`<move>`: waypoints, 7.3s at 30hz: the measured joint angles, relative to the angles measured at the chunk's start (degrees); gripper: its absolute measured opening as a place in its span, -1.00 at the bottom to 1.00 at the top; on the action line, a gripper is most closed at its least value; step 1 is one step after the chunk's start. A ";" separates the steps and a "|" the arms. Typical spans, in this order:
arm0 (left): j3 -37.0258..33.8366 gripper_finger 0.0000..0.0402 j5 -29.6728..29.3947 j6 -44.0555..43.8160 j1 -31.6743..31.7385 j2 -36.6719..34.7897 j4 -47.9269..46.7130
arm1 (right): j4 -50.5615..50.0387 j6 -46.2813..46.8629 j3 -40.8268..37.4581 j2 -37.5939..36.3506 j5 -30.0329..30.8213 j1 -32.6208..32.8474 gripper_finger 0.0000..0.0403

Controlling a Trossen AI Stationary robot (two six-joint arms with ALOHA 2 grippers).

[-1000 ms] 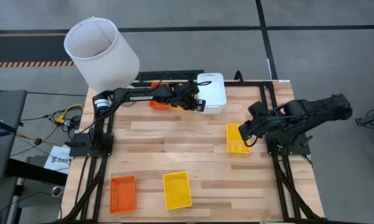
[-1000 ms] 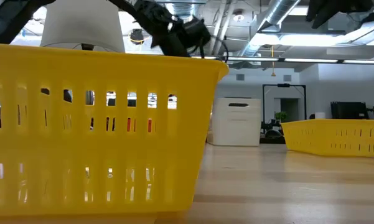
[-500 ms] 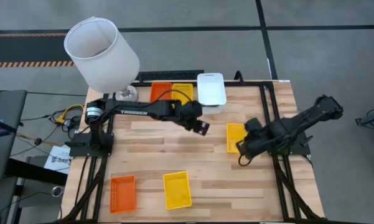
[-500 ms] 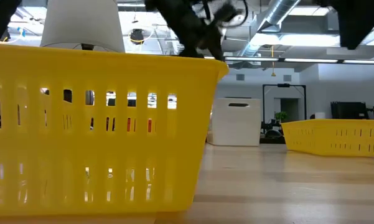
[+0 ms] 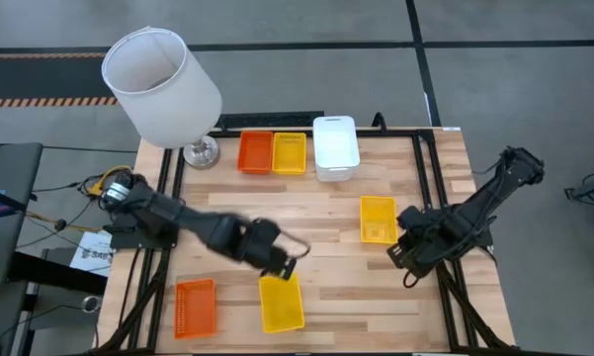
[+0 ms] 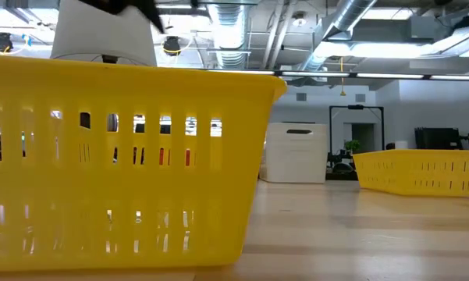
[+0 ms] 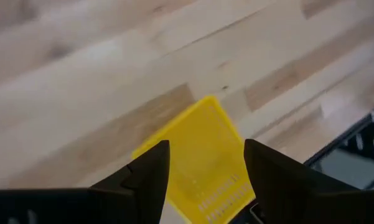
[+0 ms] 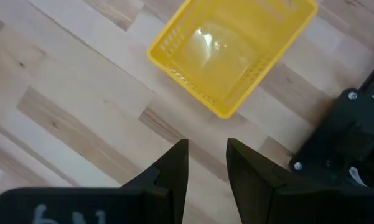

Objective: Stack baskets by color
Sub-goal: Stack the bottom yellow bin on top of the top yellow bin

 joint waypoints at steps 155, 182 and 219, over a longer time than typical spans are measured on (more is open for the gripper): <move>2.43 -0.09 10.26 36.95 52.74 9.63 13.60 | 3.04 -10.05 -0.02 0.15 0.19 -11.93 -0.35; 29.84 -0.20 3.16 37.58 23.70 9.61 -22.85 | 21.91 -39.51 -6.78 21.35 -1.00 -29.93 -0.35; 3.14 -0.20 -12.26 7.08 10.06 7.19 11.50 | 19.88 -36.62 0.26 -15.44 -2.40 -29.35 -0.35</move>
